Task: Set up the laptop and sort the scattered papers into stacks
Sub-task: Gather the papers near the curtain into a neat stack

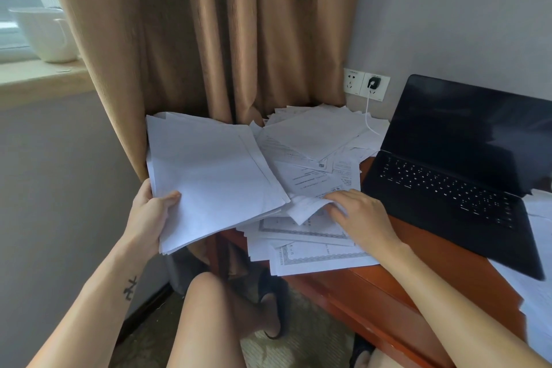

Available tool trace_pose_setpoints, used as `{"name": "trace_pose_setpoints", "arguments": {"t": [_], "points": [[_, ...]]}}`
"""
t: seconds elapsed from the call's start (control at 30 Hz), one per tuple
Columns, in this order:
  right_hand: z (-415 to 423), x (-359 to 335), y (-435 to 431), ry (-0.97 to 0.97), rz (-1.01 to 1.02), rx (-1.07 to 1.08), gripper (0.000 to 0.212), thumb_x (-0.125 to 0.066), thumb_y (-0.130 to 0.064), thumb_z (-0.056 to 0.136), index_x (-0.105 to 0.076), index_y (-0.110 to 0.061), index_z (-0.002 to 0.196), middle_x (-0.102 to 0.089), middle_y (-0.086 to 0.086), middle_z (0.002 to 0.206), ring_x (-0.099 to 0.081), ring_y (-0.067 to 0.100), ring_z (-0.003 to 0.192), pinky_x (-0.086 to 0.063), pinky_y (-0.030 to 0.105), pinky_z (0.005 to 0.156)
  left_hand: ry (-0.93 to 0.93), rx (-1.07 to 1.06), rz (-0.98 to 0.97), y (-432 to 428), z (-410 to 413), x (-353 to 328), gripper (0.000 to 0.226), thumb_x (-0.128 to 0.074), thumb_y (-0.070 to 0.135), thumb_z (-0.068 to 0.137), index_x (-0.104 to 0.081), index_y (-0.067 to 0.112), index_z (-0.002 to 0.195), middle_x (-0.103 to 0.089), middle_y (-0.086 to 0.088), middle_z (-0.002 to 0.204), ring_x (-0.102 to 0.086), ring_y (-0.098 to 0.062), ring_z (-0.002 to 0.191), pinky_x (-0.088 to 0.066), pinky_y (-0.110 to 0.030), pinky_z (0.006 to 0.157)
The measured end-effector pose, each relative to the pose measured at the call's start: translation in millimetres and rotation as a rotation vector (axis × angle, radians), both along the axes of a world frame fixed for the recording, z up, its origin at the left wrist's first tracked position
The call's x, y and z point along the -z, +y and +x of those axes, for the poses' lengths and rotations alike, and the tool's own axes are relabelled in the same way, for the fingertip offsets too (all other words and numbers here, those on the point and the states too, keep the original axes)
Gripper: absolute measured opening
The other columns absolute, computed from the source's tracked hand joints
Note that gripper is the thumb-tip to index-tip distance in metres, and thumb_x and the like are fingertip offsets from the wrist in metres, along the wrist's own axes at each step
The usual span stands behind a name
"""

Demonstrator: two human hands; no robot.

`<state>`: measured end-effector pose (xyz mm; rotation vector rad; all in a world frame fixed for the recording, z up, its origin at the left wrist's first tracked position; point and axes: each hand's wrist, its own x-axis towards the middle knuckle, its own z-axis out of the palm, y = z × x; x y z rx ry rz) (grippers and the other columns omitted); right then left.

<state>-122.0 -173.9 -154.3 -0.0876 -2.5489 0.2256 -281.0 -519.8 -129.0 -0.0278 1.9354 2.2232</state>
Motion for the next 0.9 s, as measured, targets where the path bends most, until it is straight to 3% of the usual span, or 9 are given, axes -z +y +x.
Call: {"name": "trace_pose_setpoints", "arguments": {"t": [0.07, 0.2, 0.3, 0.37, 0.5, 0.57, 0.67, 0.8, 0.9], "points": [[2, -3, 3, 0.038, -0.121, 0.094, 0.015, -0.065, -0.031, 0.094, -0.074, -0.025, 0.105, -0.074, -0.009, 0.087, -0.068, 0.015, 0.076, -0.054, 0.034, 0.063, -0.010, 0.003, 0.010, -1, 1, 1, 0.035, -0.056, -0.001, 0.100, -0.062, 0.031, 0.114, -0.071, -0.004, 0.121, -0.071, -0.032, 0.107, -0.058, -0.052, 0.092], [1, -2, 5, 0.217, -0.695, 0.157, 0.036, -0.062, -0.035, 0.100, -0.052, -0.023, 0.067, -0.047, -0.013, 0.055, -0.039, 0.003, 0.050, -0.034, 0.028, 0.052, -0.013, 0.013, -0.005, -5, 2, 3, 0.035, -0.058, 0.000, 0.100, -0.062, 0.032, 0.113, -0.071, -0.003, 0.121, -0.071, -0.033, 0.108, -0.058, -0.052, 0.090], [-2, -10, -3, 0.306, -0.886, 0.129, 0.032, -0.060, -0.036, 0.100, -0.061, -0.011, 0.081, -0.062, 0.000, 0.071, -0.049, 0.004, 0.063, -0.040, 0.027, 0.061, -0.010, 0.024, -0.020, -5, 3, 4, 0.036, -0.057, -0.001, 0.100, -0.061, 0.032, 0.113, -0.071, -0.003, 0.120, -0.070, -0.032, 0.108, -0.057, -0.047, 0.088], [-5, -21, -14, 0.332, -0.942, 0.085, 0.022, -0.060, -0.032, 0.102, -0.067, -0.013, 0.091, -0.067, -0.009, 0.077, -0.056, 0.001, 0.069, -0.044, 0.019, 0.064, -0.018, 0.037, -0.030, -4, 5, 5, 0.037, -0.057, -0.002, 0.100, -0.062, 0.032, 0.116, -0.071, -0.004, 0.122, -0.070, -0.033, 0.109, -0.057, -0.047, 0.088], [-13, -41, -42, 0.362, -0.879, -0.031, 0.024, -0.060, -0.029, 0.102, -0.066, -0.009, 0.091, -0.068, -0.001, 0.081, -0.059, 0.012, 0.071, -0.044, 0.022, 0.063, -0.039, 0.089, -0.004, 3, 10, 5, 0.041, -0.056, -0.002, 0.101, -0.059, 0.029, 0.127, -0.071, -0.006, 0.124, -0.070, -0.033, 0.109, -0.057, -0.052, 0.094], [-15, -44, -59, 0.325, -0.826, -0.112, 0.017, -0.061, -0.027, 0.100, -0.068, -0.013, 0.092, -0.069, -0.014, 0.082, -0.061, 0.002, 0.074, -0.046, 0.017, 0.064, -0.052, 0.121, -0.001, 10, 13, 5, 0.043, -0.057, 0.000, 0.102, -0.056, 0.027, 0.134, -0.070, -0.006, 0.125, -0.070, -0.034, 0.110, -0.057, -0.054, 0.095], [-20, -27, -72, 0.159, -0.479, -0.205, 0.033, -0.059, -0.043, 0.100, -0.071, -0.014, 0.106, -0.067, -0.013, 0.097, -0.062, 0.005, 0.092, -0.053, 0.026, 0.080, -0.069, 0.141, -0.012, 18, 18, 9, 0.038, -0.058, 0.002, 0.102, -0.058, 0.029, 0.129, -0.071, -0.007, 0.124, -0.071, -0.034, 0.109, -0.056, -0.057, 0.097], [-16, -5, -79, -0.164, -0.298, -0.276, 0.063, -0.037, -0.075, 0.092, -0.070, -0.028, 0.120, -0.057, -0.024, 0.117, -0.044, -0.010, 0.113, -0.027, 0.014, 0.102, -0.101, 0.163, -0.029, 20, 22, 15, 0.039, -0.056, 0.001, 0.102, -0.059, 0.029, 0.130, -0.072, -0.007, 0.124, -0.072, -0.034, 0.108, -0.058, -0.058, 0.095], [-10, 7, -77, -0.331, -0.360, -0.271, 0.062, -0.033, -0.076, 0.089, -0.067, -0.037, 0.123, -0.048, -0.033, 0.123, -0.031, -0.020, 0.120, -0.019, 0.017, 0.107, -0.145, 0.175, -0.027, 17, 22, 20, 0.030, -0.055, 0.011, 0.106, -0.057, 0.025, 0.133, -0.072, -0.009, 0.125, -0.071, -0.035, 0.110, -0.056, -0.060, 0.097]]}}
